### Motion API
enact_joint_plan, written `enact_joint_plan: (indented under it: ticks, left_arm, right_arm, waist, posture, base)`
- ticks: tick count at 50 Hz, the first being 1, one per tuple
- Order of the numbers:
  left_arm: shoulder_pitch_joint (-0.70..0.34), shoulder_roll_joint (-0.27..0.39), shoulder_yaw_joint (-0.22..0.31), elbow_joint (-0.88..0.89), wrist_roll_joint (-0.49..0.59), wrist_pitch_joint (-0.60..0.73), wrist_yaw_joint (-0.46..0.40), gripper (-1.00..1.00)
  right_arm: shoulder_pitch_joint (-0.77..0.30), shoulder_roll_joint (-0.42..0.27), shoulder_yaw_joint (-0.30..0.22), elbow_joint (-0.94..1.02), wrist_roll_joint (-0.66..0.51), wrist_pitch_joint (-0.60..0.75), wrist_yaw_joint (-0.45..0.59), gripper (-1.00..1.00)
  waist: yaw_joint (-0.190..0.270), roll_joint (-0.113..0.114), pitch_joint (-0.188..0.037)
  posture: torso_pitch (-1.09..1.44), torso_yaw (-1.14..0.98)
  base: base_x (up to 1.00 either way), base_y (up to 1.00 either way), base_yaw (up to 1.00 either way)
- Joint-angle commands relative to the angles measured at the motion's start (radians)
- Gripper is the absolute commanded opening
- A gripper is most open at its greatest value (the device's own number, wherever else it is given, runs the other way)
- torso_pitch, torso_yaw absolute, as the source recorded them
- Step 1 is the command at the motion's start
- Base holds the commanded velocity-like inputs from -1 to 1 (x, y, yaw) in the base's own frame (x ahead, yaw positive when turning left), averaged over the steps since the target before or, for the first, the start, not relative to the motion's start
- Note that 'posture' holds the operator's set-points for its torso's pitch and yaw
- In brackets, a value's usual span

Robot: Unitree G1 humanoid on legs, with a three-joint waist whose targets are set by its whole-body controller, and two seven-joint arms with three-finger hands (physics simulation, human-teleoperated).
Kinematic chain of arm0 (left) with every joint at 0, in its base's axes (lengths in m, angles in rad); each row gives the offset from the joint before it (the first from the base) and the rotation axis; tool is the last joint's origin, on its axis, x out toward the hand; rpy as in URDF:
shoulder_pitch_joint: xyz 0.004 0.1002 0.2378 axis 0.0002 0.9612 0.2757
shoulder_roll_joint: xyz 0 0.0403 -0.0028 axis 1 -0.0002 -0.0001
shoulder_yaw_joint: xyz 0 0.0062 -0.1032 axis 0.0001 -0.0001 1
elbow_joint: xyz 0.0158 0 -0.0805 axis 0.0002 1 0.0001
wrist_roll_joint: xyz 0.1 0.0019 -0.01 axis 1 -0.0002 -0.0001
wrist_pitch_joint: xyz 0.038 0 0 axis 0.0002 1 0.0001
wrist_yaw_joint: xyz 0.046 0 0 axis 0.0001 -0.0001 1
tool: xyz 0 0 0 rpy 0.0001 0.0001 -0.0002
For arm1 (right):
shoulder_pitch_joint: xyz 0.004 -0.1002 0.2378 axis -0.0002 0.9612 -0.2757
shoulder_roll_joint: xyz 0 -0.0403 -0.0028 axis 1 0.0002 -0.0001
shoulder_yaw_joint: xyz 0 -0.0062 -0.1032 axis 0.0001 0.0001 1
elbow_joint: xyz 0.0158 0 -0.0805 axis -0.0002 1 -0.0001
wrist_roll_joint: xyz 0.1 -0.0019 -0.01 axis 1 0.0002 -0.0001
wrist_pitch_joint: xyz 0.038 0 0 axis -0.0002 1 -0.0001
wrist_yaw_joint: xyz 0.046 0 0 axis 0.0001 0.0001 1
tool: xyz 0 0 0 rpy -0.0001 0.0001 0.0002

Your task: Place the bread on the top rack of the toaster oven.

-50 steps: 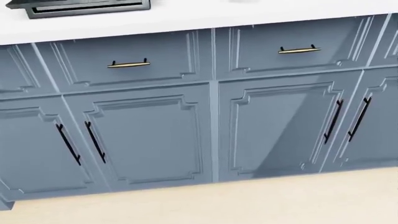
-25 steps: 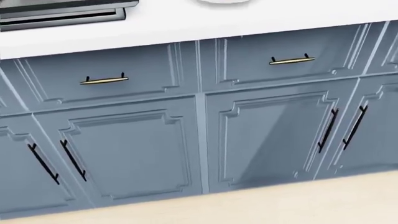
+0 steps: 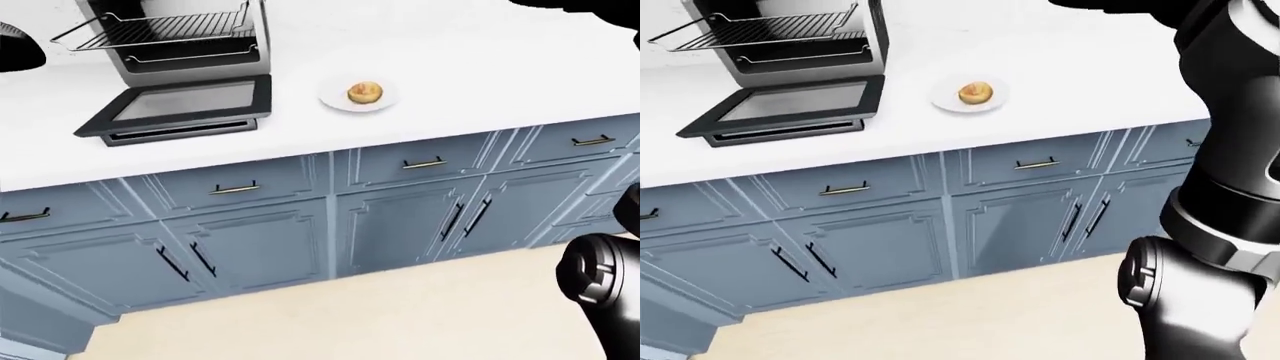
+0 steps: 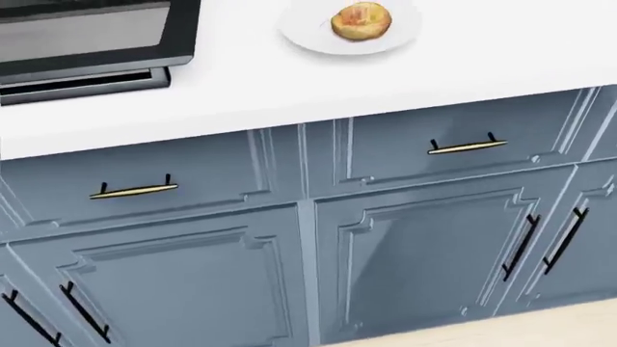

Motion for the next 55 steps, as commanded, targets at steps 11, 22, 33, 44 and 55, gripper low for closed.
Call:
enact_joint_plan:
  ticks: [11, 22, 33, 44, 55]
  left_arm:
    - [-0.01, 0.017, 0.016, -0.001, 0.008, -0.031, -0.001, 1.0]
    - [-0.011, 0.026, 0.016, -0.005, -0.011, -0.03, 0.005, 1.0]
    - [-0.005, 0.026, 0.016, -0.006, -0.018, -0.035, 0.01, 1.0]
    - [0.001, 0.032, 0.026, -0.002, -0.02, -0.034, 0.003, 1.0]
    - [0.004, 0.029, 0.016, -0.006, -0.018, -0.042, 0.007, 1.0]
  right_arm:
    - [-0.029, -0.006, 0.0, 0.032, -0.042, -0.04, -0.009, 1.0]
    - [-0.021, 0.011, 0.005, 0.03, -0.131, -0.045, 0.032, 1.0]
    - [0.001, 0.021, 0.01, 0.011, -0.14, -0.056, 0.025, 1.0]
    - [0.008, 0.008, 0.04, 0.012, -0.179, -0.088, 0.04, 1.0]
    - [0.006, 0.039, 0.019, -0.013, -0.23, -0.071, 0.078, 1.0]
  waist:
    - [-0.016, -0.012, 0.03]
    - [-0.013, 0.017, -0.003]
    - [-0.016, 0.007, 0.0]
    - [-0.029, 0.052, -0.018]
    - [-0.025, 0.011, 0.04]
  posture:
    - [0.0, 0.0]
    - [0.0, 0.0]
    - [0.0, 0.0]
    - [0.0, 0.0]
    - [0.0, 0.0]
  base:
    - [0.12, 0.0, 0.0]
    - [0.0, 0.0, 0.0]
    - [0.0, 0.0, 0.0]
    - [0.01, 0.0, 0.5]
    - [0.0, 0.0, 0.0]
